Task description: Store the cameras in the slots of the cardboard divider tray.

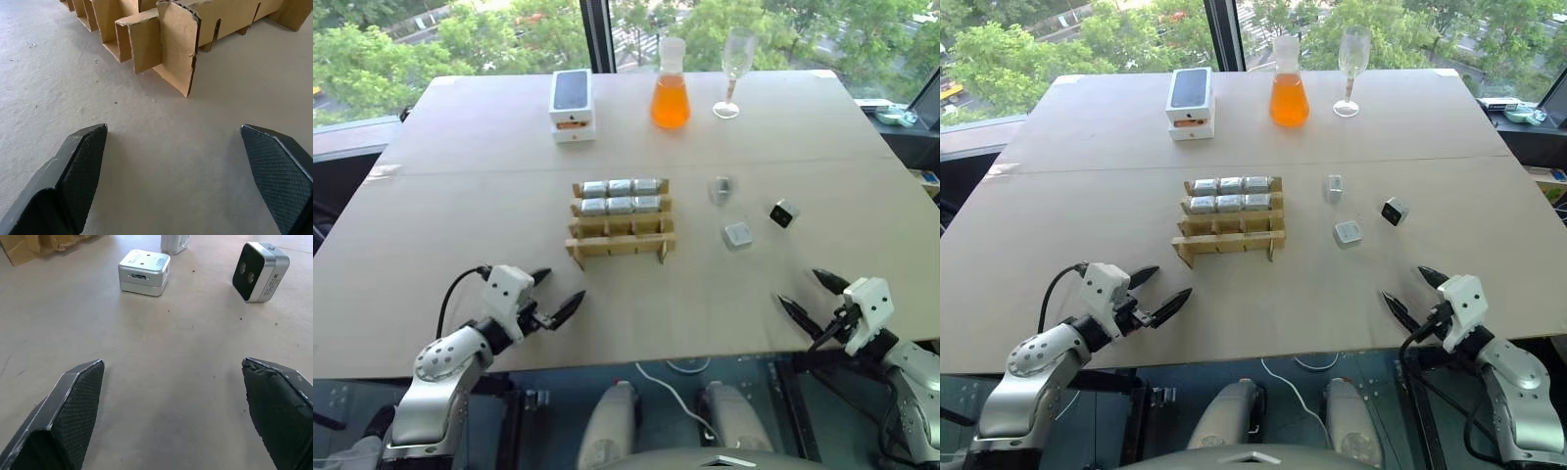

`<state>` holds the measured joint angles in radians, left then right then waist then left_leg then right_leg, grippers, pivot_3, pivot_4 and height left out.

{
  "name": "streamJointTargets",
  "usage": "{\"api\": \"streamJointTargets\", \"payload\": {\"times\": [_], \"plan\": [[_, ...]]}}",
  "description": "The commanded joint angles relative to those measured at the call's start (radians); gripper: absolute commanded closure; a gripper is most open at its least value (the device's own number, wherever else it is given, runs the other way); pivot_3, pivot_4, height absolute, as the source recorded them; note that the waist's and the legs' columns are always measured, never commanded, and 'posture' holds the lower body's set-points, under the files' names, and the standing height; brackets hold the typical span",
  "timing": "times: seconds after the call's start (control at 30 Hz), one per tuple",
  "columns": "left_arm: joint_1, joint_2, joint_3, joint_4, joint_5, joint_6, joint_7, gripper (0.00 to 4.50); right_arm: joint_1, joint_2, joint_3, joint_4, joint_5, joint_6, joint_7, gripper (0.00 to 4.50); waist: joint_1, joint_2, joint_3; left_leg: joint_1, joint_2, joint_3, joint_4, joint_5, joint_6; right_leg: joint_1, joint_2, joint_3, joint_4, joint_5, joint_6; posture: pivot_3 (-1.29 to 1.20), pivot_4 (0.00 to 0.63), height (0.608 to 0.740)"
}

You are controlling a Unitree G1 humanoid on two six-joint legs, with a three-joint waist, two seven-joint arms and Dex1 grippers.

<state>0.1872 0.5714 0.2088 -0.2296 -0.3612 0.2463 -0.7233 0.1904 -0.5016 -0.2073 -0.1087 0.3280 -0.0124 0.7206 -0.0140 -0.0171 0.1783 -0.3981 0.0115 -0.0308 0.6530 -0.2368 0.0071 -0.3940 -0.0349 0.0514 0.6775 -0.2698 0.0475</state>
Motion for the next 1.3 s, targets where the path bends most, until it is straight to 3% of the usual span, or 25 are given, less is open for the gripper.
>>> {"api": "streamJointTargets", "payload": {"times": [0.03,0.3,0.43,0.57,0.87,1.0,1.17,1.3], "plan": [[-0.018,0.054,0.024,-0.095,-0.085,0.039,-0.079,0.0,-0.084,-0.04,-0.019,0.018,0.001,0.053,-0.016,0.03,0.0,-0.001,0.0,0.0,0.0,0.0,0.0,0.0,0.0,0.0,0.0,0.0,0.0,0.0,0.0,0.0,0.15,0.74],[-0.216,0.338,0.087,-0.224,-0.395,0.248,-0.379,0.0,-0.558,-0.125,0.068,0.329,-0.076,0.251,-0.015,0.03,-0.003,0.0,0.002,-0.001,0.0,0.0,0.0,0.0,0.0,-0.002,0.002,0.0,0.0,0.0,-0.001,0.0,0.15,0.74],[-0.287,0.413,0.076,-0.204,-0.418,0.278,-0.452,0.0,-0.728,-0.126,0.098,0.497,-0.084,0.296,0.032,0.03,-0.007,0.0,0.002,-0.001,-0.001,0.001,-0.001,0.0,0.0,-0.002,0.002,0.0,0.0,0.0,0.0,0.0,0.15,0.74],[-0.315,0.446,0.066,-0.186,-0.38,0.248,-0.493,0.0,-0.863,-0.129,0.144,0.639,-0.108,0.349,0.093,0.03,-0.011,0.001,0.002,-0.004,-0.001,0.0,-0.003,0.0,0.0,-0.003,0.002,-0.001,-0.002,0.0,0.0,0.0,0.15,0.74],[-0.339,0.414,0.091,-0.144,-0.319,0.193,-0.455,0.0,-0.885,-0.159,0.154,0.66,-0.125,0.391,0.157,0.03,-0.014,0.001,0.003,-0.007,-0.001,-0.002,-0.004,0.0,0.0,-0.004,0.0,-0.004,-0.005,0.001,0.0,0.0,0.15,0.74],[-0.342,0.411,0.086,-0.124,-0.308,0.175,-0.461,0.0,-0.876,-0.161,0.149,0.651,-0.126,0.377,0.158,1.21,-0.021,0.001,0.003,-0.006,-0.001,-0.003,-0.004,0.0,0.0,-0.004,0.001,-0.004,-0.004,0.001,0.0,0.0,0.15,0.74],[-0.344,0.403,0.077,-0.09,-0.279,0.14,-0.466,0.0,-0.854,-0.168,0.154,0.625,-0.131,0.365,0.167,3.65,-0.026,0.001,0.003,-0.005,-0.001,-0.003,-0.004,0.0,0.0,-0.004,0.001,-0.004,-0.003,0.001,0.0,0.0,0.15,0.74],[-0.333,0.395,0.089,-0.096,-0.282,0.138,-0.459,0.0,-0.841,-0.168,0.156,0.557,-0.122,0.319,0.194,3.75,-0.026,0.001,0.003,-0.005,-0.001,-0.003,-0.004,0.0,0.0,-0.004,0.001,-0.004,-0.003,0.001,0.0,0.0,0.15,0.74]]}}
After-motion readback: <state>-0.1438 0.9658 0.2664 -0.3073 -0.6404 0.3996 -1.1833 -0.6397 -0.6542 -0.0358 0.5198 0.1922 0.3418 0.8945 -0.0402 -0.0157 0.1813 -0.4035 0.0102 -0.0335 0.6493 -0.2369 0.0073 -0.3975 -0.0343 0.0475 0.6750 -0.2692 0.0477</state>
